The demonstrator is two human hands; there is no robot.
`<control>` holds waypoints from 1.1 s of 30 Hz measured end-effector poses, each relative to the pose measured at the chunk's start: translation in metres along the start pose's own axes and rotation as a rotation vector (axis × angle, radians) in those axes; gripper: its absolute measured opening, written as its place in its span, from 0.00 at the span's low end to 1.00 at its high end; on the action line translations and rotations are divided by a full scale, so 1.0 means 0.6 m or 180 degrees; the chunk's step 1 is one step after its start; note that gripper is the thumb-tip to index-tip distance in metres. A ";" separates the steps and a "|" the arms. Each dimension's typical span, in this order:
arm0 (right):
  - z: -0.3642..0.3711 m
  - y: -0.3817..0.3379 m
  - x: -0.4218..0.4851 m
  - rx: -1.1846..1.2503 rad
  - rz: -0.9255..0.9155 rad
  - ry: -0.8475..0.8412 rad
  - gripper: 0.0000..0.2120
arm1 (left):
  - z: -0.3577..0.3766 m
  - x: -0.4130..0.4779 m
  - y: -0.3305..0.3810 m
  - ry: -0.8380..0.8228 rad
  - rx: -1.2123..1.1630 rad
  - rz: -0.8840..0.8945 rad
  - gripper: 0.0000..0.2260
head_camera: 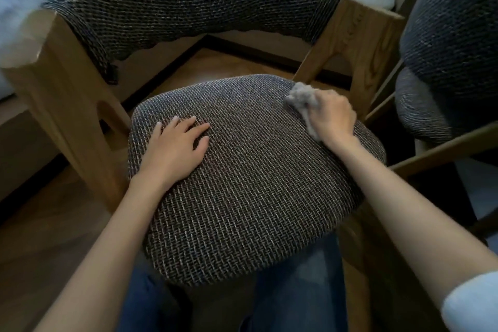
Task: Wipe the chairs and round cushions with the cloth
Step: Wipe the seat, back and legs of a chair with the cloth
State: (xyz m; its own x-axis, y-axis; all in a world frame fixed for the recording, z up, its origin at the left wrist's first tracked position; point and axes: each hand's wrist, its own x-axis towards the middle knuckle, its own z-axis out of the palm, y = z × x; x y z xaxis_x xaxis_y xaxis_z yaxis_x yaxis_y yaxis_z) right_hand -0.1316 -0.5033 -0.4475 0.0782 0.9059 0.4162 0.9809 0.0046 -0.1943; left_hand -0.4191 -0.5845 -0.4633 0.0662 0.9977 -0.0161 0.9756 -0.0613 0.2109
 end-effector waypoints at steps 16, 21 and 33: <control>-0.025 0.002 -0.078 0.0192 -0.0127 0.0071 0.19 | 0.017 -0.008 0.052 -0.0084 -0.0046 0.0375 0.22; -0.043 0.082 -0.046 -0.0059 0.0560 0.0412 0.18 | 0.017 -0.009 0.052 -0.0045 -0.0037 0.0388 0.22; -0.061 -0.056 -0.202 0.0723 -0.0596 -0.0106 0.15 | 0.019 -0.007 0.052 -0.0021 -0.0011 0.0383 0.22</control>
State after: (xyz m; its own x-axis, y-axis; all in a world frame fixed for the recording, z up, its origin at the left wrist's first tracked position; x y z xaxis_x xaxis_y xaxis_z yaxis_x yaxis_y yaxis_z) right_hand -0.1673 -0.6288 -0.4591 -0.1101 0.8937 0.4349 0.9124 0.2644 -0.3124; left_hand -0.3863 -0.5906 -0.4679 0.1841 0.9829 0.0030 0.9598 -0.1805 0.2151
